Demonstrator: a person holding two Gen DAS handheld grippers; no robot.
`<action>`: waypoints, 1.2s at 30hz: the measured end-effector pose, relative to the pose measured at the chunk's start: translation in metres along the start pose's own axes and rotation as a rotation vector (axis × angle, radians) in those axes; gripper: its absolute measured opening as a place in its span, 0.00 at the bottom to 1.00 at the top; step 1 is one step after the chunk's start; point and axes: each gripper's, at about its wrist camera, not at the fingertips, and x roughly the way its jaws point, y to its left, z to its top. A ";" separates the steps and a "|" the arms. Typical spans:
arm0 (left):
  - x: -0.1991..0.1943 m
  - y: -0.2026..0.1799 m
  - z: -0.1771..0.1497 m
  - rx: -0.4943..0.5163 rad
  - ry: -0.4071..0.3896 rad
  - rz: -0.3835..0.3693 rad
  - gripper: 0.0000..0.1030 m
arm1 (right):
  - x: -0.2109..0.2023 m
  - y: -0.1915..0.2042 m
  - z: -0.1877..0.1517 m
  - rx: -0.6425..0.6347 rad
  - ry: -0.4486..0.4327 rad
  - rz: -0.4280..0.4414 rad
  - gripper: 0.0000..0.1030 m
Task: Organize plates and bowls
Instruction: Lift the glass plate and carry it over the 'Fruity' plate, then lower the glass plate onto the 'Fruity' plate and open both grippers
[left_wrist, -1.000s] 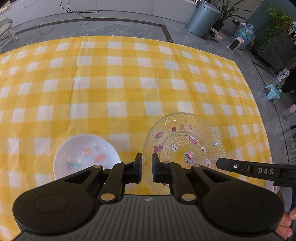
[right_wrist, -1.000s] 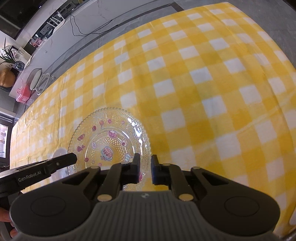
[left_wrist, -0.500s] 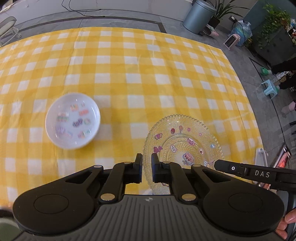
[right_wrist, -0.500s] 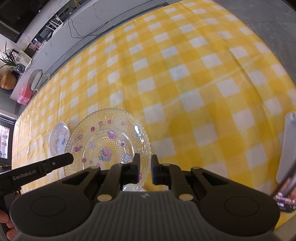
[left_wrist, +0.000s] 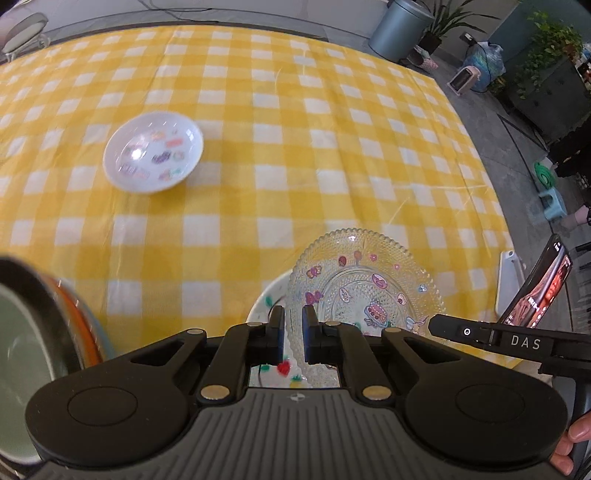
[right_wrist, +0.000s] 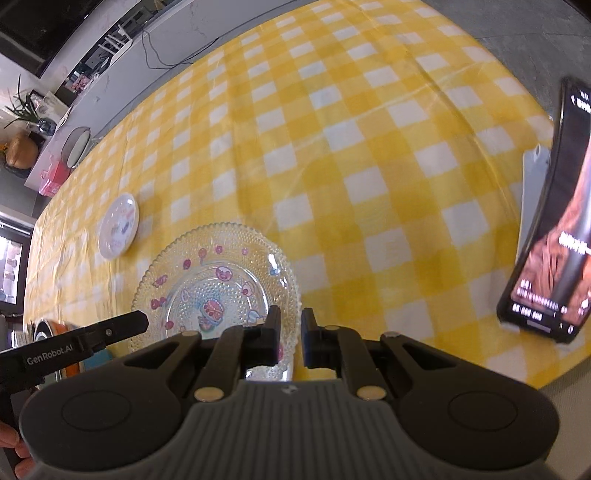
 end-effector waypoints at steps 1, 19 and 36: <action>0.001 0.001 -0.003 -0.005 0.004 0.003 0.09 | 0.001 0.000 -0.003 -0.004 0.004 0.002 0.09; 0.015 0.012 -0.022 0.012 0.018 0.075 0.10 | 0.021 0.018 -0.018 -0.106 0.036 -0.049 0.09; 0.017 0.009 -0.021 0.058 0.058 0.106 0.11 | 0.027 0.034 -0.013 -0.160 0.076 -0.106 0.13</action>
